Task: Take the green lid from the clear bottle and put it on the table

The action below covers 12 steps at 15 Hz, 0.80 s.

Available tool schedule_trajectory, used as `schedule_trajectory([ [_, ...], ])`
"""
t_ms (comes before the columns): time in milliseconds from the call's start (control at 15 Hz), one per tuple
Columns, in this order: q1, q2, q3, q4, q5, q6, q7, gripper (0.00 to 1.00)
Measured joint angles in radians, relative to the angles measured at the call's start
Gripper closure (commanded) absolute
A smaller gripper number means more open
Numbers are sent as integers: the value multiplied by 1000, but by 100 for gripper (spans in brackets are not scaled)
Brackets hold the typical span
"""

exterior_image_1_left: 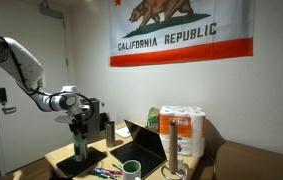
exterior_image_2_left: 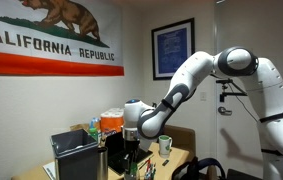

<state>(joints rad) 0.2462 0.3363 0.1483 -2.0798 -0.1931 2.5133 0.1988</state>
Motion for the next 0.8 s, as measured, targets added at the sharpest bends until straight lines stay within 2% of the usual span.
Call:
schedule_trajectory([
  [800, 1, -5, -8, 36, -19, 1, 0, 60],
])
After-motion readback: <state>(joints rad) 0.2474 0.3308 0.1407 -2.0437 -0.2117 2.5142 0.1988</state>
